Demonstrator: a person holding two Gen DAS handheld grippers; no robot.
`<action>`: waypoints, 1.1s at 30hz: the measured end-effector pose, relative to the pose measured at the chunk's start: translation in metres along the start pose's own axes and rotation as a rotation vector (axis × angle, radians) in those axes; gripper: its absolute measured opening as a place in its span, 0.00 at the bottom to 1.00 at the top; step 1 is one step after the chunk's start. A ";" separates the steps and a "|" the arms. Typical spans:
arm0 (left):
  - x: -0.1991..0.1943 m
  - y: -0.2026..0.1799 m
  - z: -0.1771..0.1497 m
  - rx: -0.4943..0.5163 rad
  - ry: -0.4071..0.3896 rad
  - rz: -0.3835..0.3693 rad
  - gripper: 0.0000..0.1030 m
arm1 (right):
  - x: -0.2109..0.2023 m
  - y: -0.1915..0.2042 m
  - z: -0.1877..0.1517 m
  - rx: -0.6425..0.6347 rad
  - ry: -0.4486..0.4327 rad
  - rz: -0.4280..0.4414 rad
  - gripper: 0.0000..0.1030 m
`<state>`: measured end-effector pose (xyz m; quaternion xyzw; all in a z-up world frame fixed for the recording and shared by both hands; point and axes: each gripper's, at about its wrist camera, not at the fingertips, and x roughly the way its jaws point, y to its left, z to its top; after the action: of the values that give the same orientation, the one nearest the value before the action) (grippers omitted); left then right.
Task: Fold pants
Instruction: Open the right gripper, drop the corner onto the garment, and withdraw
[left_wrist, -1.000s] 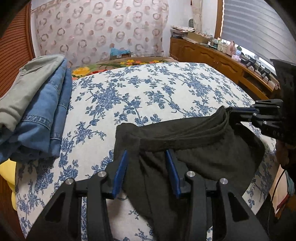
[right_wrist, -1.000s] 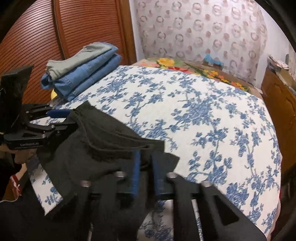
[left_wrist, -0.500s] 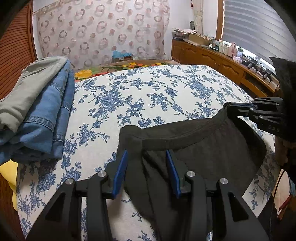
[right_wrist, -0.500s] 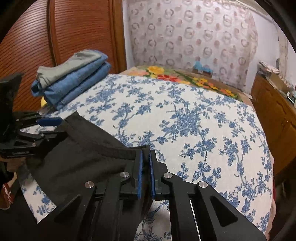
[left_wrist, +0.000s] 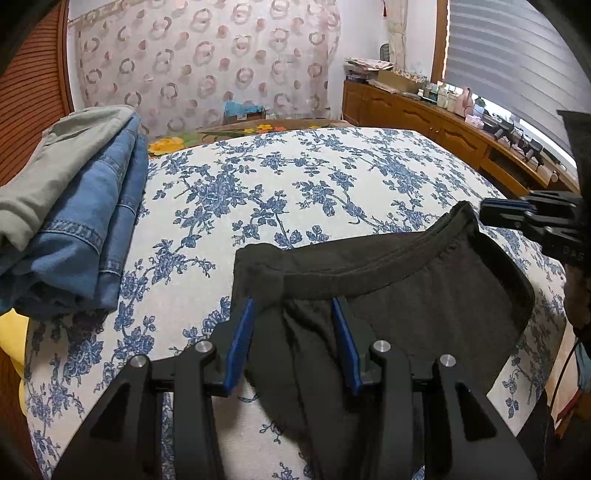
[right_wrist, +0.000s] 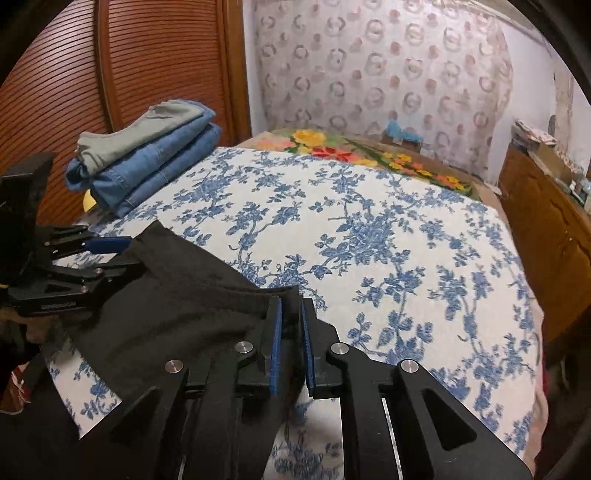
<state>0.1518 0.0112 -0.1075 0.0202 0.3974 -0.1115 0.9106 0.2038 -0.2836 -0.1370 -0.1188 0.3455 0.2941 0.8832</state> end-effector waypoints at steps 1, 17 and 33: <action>0.000 0.001 0.000 -0.004 0.000 -0.004 0.41 | -0.003 0.001 -0.001 0.000 0.000 0.001 0.10; -0.001 0.003 -0.003 -0.021 -0.003 -0.016 0.41 | -0.046 0.009 -0.063 0.062 0.053 0.088 0.36; -0.001 0.003 -0.003 -0.021 -0.004 -0.016 0.41 | -0.050 0.005 -0.081 0.018 0.070 0.113 0.02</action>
<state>0.1497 0.0149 -0.1092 0.0073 0.3971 -0.1147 0.9106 0.1273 -0.3352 -0.1626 -0.1013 0.3848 0.3361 0.8536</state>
